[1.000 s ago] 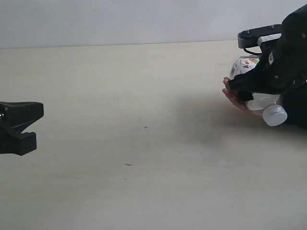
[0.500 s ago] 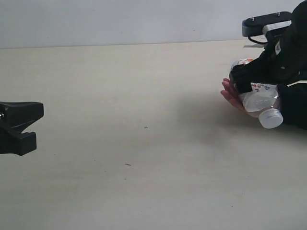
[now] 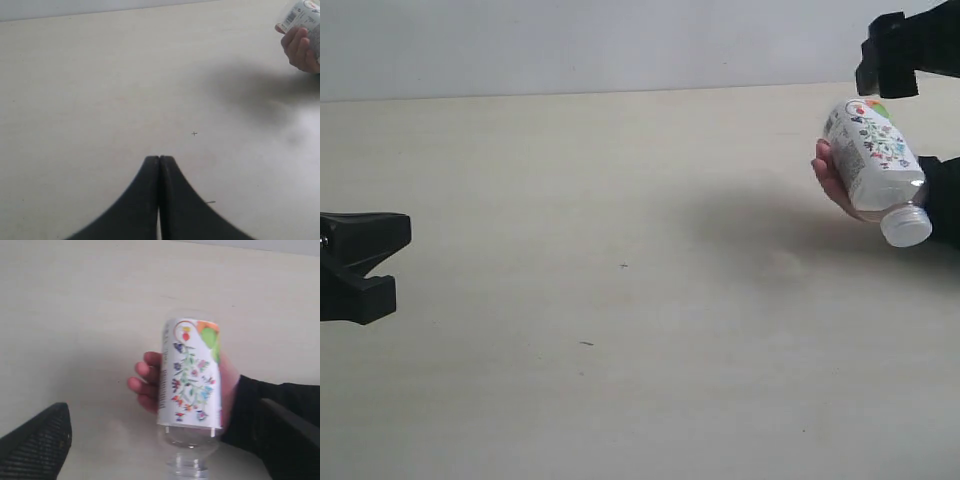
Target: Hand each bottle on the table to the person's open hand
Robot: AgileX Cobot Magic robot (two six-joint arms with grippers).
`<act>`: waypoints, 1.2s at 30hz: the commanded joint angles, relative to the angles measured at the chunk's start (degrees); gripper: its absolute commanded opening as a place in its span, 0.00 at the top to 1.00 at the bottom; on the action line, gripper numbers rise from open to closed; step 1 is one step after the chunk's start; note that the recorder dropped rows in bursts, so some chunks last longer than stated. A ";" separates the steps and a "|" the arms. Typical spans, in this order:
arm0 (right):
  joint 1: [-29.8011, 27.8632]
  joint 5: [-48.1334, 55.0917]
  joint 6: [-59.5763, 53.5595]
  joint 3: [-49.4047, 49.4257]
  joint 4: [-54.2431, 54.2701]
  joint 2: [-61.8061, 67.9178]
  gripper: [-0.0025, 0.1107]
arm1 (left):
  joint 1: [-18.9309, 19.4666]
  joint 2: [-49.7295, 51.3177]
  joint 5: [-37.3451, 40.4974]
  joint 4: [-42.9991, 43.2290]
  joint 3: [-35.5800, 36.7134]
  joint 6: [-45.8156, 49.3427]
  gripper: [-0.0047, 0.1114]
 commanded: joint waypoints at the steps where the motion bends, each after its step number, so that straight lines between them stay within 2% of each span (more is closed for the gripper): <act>1: -0.14 0.26 -6.13 0.02 6.54 -2.75 0.28 | 0.09 -0.24 -0.51 -0.24 0.16 0.17 0.96; 2: -0.14 0.00 -7.94 0.44 8.69 -3.44 0.41 | 0.09 -0.24 -0.51 -0.24 0.16 0.17 0.96; 3: -0.14 -0.96 -8.39 0.96 9.43 -3.86 0.47 | 0.09 -0.24 -0.51 -0.24 0.16 0.17 0.96; 5: -0.14 -6.57 -12.19 5.40 15.09 -6.53 0.81 | 0.09 -0.24 -0.51 -0.24 0.16 0.17 0.96; 7: -0.14 -12.55 -13.17 10.08 16.54 -9.50 0.98 | 0.09 -0.24 -0.51 -0.24 0.16 0.17 0.96; 11: -0.14 -20.63 -12.93 15.18 16.41 -14.02 0.98 | 0.09 -0.24 -0.51 -0.24 0.16 0.17 0.96; 36: -0.14 -20.76 -12.80 16.43 16.41 -16.66 0.98 | 0.09 -0.24 -0.51 -0.24 0.16 0.17 0.96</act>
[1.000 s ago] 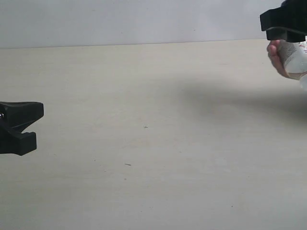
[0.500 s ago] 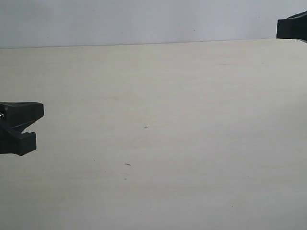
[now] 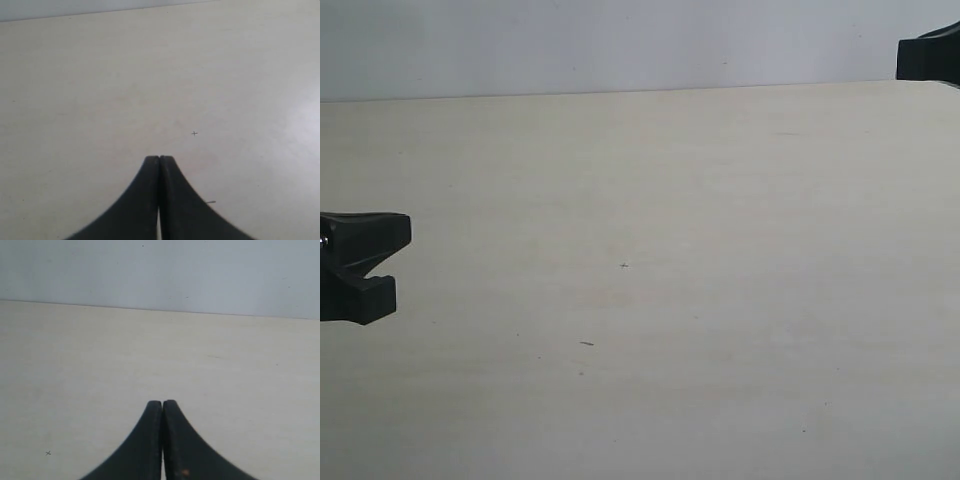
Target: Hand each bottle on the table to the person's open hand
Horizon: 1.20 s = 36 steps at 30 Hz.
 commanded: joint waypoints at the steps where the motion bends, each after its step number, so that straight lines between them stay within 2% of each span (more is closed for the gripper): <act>1: -0.14 -0.92 -0.38 0.16 -0.08 -0.34 0.98 | 0.09 -0.24 -0.51 -0.24 0.16 0.08 0.96; 21: -0.14 -0.13 -0.91 0.56 -1.78 -6.23 0.98 | 0.09 -0.24 -0.51 -0.24 0.16 0.08 0.96; 36: -0.14 -2.19 -0.71 10.54 -1.90 -31.39 0.98 | 0.09 -0.24 -0.51 -0.24 0.16 0.08 0.96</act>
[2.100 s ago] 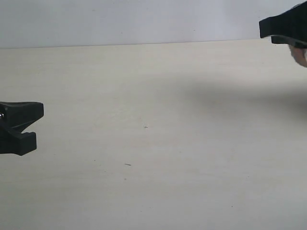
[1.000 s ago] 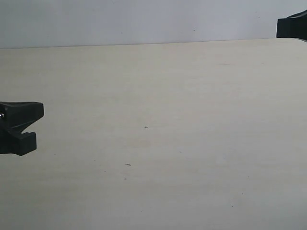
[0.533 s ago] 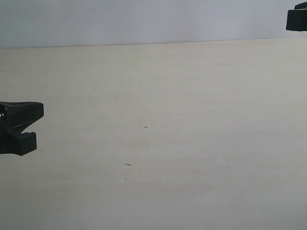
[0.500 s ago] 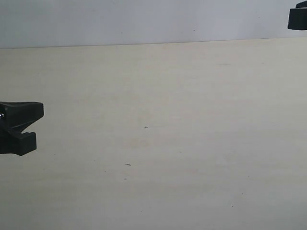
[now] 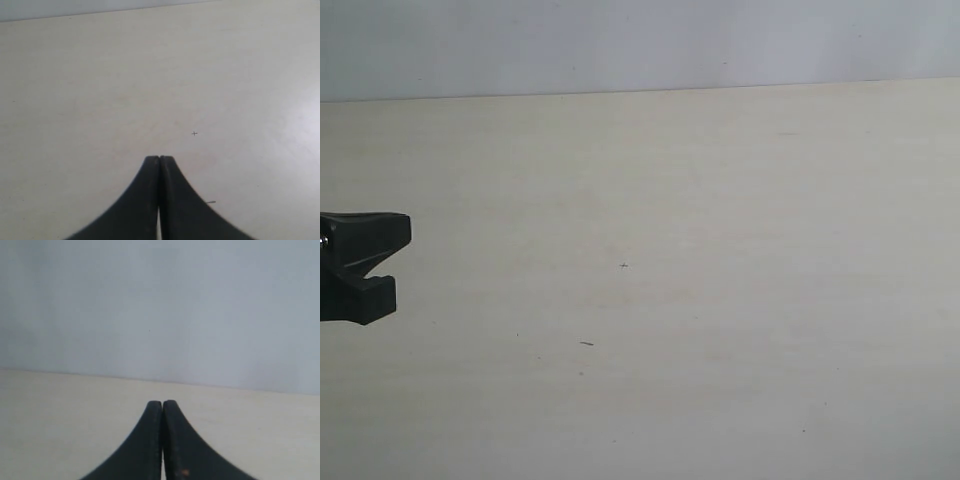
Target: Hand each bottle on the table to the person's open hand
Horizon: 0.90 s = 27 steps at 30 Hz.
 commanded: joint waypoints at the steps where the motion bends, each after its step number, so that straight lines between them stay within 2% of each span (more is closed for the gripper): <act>1: -0.14 -0.78 -0.38 2.65 -0.71 -6.51 0.98 | 0.09 -0.24 -0.51 -0.24 0.16 0.08 0.96; 10: -0.95 -0.64 -4.10 6.62 -0.71 -13.81 0.98 | 0.09 -0.24 -0.51 -0.24 0.16 0.08 0.96; 21: -4.88 -5.33 -4.72 15.54 -0.70 -21.12 0.98 | 0.09 -0.24 -0.51 -0.24 0.16 0.08 0.96; 27: -5.04 -7.94 -4.72 19.02 -0.69 -23.72 0.98 | 0.09 -0.24 -0.51 -0.24 0.16 0.08 0.96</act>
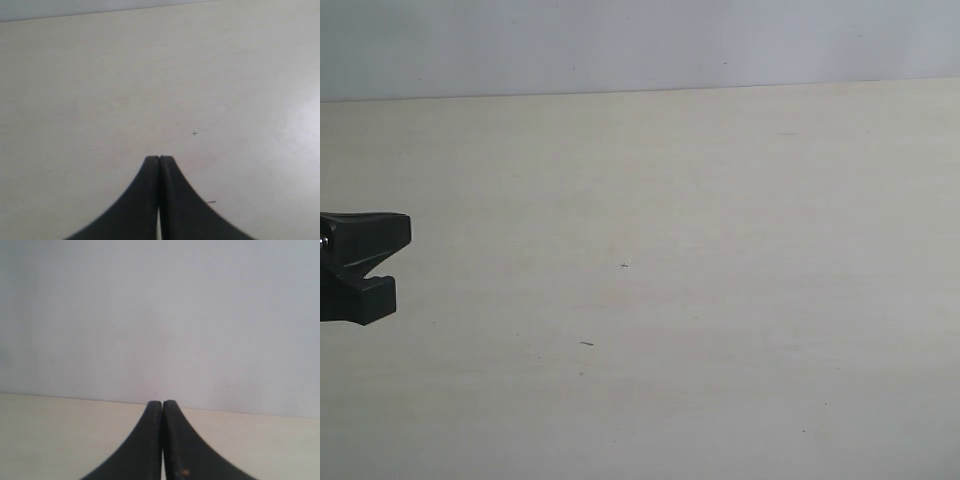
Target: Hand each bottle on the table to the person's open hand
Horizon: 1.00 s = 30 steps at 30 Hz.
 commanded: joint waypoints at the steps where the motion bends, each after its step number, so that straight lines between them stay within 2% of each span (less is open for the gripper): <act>1: -0.37 -3.00 -0.68 2.28 -0.54 -1.42 0.98 | 0.09 -0.24 -0.51 -0.24 0.16 0.06 0.96; 8: -0.37 -4.05 -1.32 4.44 -0.54 -3.05 0.98 | 0.09 -0.24 -0.51 -0.24 0.16 0.06 0.96; 21: -0.37 -8.61 -3.90 16.33 -1.46 -8.71 0.98 | 0.09 -0.24 -0.51 -0.24 0.16 0.06 0.96; 30: -2.03 1.94 -3.66 16.33 -1.46 -8.71 0.98 | 0.09 -0.24 -0.51 -0.24 0.16 0.06 0.96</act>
